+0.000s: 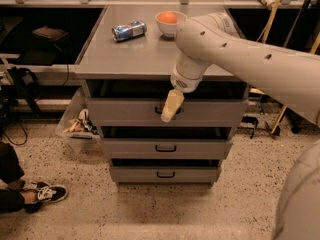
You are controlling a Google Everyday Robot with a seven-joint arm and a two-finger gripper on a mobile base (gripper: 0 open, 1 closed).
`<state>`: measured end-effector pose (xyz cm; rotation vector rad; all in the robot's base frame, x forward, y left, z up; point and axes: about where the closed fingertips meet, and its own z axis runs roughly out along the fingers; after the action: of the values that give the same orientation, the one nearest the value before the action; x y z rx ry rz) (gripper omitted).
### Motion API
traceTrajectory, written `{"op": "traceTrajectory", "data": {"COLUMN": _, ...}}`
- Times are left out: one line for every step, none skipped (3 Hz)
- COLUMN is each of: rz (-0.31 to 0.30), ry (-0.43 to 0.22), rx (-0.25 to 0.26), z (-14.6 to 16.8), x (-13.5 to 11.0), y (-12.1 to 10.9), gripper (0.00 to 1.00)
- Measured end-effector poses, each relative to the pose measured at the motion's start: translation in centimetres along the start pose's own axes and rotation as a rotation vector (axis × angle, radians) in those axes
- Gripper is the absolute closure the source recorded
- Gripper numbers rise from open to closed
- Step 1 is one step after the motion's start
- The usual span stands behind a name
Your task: Open top drawer
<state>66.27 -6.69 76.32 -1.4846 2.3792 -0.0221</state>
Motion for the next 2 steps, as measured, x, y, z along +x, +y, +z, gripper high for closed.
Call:
{"op": "traceTrajectory", "data": {"rz": 0.000, "ry": 0.000, "rx": 0.000, "z": 0.00, "x": 0.01, "y": 0.00, "gripper": 0.00}}
{"op": "traceTrajectory", "data": {"rz": 0.008, "ry": -0.015, "rx": 0.081, "z": 0.58, "x": 0.41, "y": -0.36, "gripper": 0.00}}
